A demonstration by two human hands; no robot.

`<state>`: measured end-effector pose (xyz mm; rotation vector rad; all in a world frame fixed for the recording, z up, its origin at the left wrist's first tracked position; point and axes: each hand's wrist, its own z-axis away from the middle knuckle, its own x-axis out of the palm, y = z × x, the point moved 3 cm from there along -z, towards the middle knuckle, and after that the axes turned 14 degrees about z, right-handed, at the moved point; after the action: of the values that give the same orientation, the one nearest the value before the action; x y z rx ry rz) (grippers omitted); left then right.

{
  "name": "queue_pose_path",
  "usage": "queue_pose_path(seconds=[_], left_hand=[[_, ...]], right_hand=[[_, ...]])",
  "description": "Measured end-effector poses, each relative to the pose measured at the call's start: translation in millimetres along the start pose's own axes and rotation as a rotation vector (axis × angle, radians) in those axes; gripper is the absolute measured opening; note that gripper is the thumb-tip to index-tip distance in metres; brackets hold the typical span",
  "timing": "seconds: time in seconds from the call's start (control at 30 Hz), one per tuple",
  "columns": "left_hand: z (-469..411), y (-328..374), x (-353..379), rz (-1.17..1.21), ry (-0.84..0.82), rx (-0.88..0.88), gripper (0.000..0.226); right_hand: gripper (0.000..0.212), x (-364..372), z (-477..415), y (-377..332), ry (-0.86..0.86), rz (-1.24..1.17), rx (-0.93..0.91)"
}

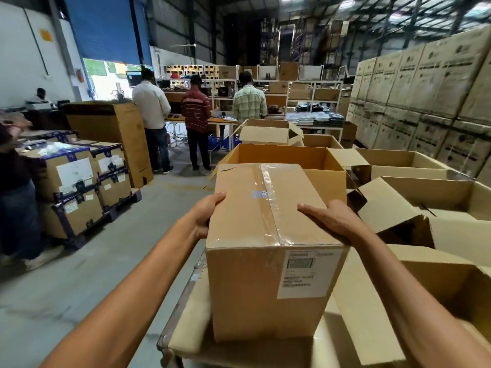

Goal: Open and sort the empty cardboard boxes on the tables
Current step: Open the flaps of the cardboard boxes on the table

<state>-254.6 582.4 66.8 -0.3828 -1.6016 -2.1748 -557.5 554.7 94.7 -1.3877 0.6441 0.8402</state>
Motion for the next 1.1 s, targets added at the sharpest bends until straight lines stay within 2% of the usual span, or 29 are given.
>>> queue_pose_path(seconds=[0.1,0.23,0.3,0.47,0.53,0.67,0.73,0.8,0.9,0.97,1.03,1.1], left_hand=[[5.4,5.3,2.9,-0.034,-0.079,0.061,0.04],[11.2,5.0,-0.8,-0.051,-0.192,0.26,0.041],[17.8,-3.4,-7.8,-0.022,-0.226,0.316,0.042],[31.7,-32.9,-42.2,-0.075,-0.266,0.388,0.057],[39.7,-53.1,-57.1,-0.127,-0.22,0.395,0.061],[60.7,-98.1,-87.4,-0.137,-0.153,0.303,0.06],[70.5,-112.0,-99.0,-0.123,-0.128,0.242,0.07],[80.6,-114.6,-102.4,-0.106,-0.115,0.214,0.077],[85.5,-88.4,-92.5,-0.037,-0.115,0.243,0.074],[79.4,-51.1,-81.0,0.015,-0.16,0.279,0.08],[72.8,-11.4,-64.1,0.006,-0.193,0.276,0.084],[62.8,21.1,-45.2,-0.161,-0.124,0.238,0.074]], right_hand=[[0.056,3.7,19.0,2.1,0.137,-0.034,-0.023],[0.052,29.5,46.2,1.0,0.391,-0.064,-0.072],[0.058,48.8,61.3,2.2,0.516,-0.073,-0.089],[0.072,100.1,100.4,12.6,0.649,-0.066,-0.1],[0.079,124.0,113.0,18.9,0.635,-0.068,-0.067],[0.084,171.8,127.7,30.8,0.406,-0.081,0.047],[0.088,187.4,135.0,36.6,0.347,-0.173,0.058],[0.089,185.3,142.4,34.5,0.362,-0.309,0.036],[0.07,145.4,148.6,5.6,0.516,-0.496,-0.062],[0.062,104.7,143.0,-20.4,0.545,-0.531,-0.121],[0.057,69.9,127.9,-40.0,0.423,-0.492,-0.075],[0.052,46.0,111.6,-55.1,0.242,-0.392,0.077]])
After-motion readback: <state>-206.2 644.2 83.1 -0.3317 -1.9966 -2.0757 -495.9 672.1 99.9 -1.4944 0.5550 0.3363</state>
